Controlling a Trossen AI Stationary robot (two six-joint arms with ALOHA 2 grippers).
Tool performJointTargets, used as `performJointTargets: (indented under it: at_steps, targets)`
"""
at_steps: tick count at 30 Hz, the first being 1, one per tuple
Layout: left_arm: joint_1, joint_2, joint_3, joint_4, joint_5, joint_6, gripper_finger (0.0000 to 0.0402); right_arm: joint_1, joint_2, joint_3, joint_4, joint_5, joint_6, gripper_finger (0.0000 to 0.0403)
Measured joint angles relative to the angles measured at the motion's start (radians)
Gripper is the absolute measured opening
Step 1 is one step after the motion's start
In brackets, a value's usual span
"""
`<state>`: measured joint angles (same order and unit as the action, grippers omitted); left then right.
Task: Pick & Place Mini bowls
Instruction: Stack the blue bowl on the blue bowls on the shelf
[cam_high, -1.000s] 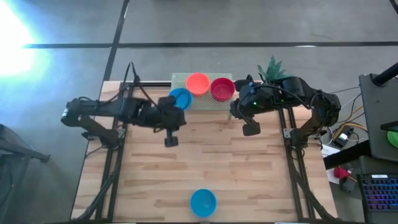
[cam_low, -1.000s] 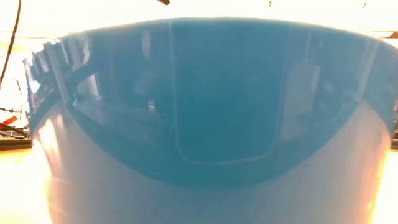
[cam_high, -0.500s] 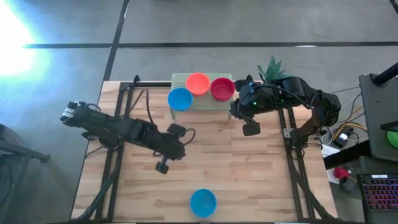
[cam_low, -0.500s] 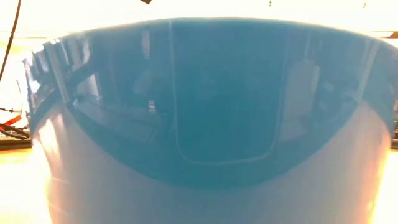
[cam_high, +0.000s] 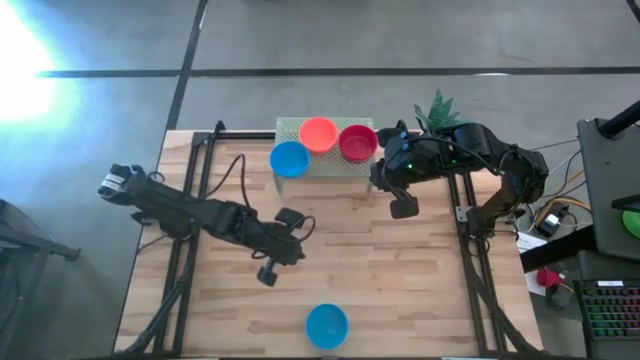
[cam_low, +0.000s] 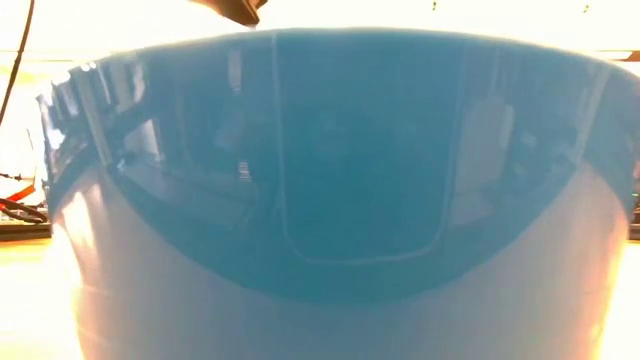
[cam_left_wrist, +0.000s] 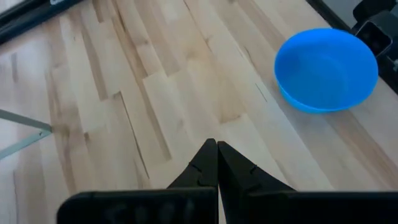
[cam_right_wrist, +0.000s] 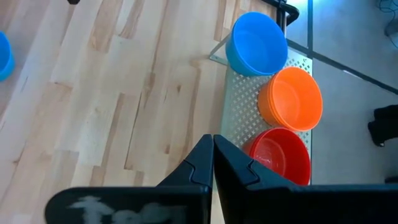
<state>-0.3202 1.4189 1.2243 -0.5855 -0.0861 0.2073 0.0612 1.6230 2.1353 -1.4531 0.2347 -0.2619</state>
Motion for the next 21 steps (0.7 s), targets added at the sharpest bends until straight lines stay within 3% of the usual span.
performJointTargets:
  at_steps: [5, 11, 16, 21]
  targets:
    - [0.000, 0.016, -0.001, 0.015, 0.006, -0.076, 0.0000, 0.000, 0.000, 0.000, -0.013, -0.035, 0.000, 0.0008]
    - [-0.005, 0.050, -0.001, 0.024, 0.021, -0.130, 0.0000, 0.000, 0.000, 0.000, -0.035, -0.180, 0.001, 0.0008]
    - [-0.004, 0.085, 0.000, 0.052, 0.020, -0.166, 0.0007, 0.003, 0.000, 0.000, -0.035, -0.183, 0.020, 0.0008]
    - [-0.004, 0.108, 0.000, 0.102, 0.020, -0.173, 0.0046, 0.004, 0.000, 0.000, -0.035, -0.183, 0.052, 0.0008]
